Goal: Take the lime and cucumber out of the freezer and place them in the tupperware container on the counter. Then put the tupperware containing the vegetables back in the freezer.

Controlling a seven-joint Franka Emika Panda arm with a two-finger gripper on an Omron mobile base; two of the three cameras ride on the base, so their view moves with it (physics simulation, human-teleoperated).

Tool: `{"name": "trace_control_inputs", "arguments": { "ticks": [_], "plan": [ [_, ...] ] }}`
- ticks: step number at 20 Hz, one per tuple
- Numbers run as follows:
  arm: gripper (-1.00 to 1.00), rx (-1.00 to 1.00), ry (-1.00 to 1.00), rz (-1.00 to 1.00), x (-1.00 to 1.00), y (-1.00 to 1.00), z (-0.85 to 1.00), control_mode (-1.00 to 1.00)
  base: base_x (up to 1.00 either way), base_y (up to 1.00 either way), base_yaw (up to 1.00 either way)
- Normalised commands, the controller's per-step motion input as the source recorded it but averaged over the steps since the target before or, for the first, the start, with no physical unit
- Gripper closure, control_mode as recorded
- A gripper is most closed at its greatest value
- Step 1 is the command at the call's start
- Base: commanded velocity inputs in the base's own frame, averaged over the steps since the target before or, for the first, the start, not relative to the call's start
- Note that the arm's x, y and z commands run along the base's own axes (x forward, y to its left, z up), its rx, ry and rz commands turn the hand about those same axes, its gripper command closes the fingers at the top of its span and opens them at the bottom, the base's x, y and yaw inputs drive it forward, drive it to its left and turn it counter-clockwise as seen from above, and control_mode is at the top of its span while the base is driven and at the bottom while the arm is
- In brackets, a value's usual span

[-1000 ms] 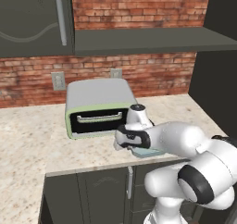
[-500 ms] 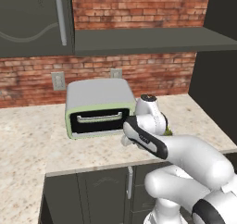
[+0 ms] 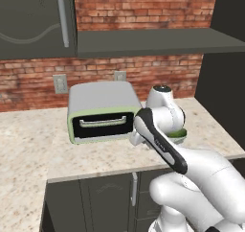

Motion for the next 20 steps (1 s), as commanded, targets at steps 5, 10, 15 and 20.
{"name": "trace_control_inputs", "arguments": {
  "ticks": [5, 10, 15, 20],
  "plan": [
    [1.00, 0.00, 0.00, 0.01, -0.54, -0.11, 0.68, -1.00, 0.00, 0.00, 0.00],
    [1.00, 0.00, 0.00, 0.00, -0.58, -0.23, 0.61, -1.00, 0.00, 0.00, 0.00],
    [1.00, 0.00, 0.00, 0.00, -0.64, -0.29, 0.56, -1.00, 0.00, 0.00, 0.00],
    [1.00, 0.00, -0.05, 0.00, -0.65, -0.33, 0.51, -1.00, 0.00, 0.00, 0.00]
  ]
}}
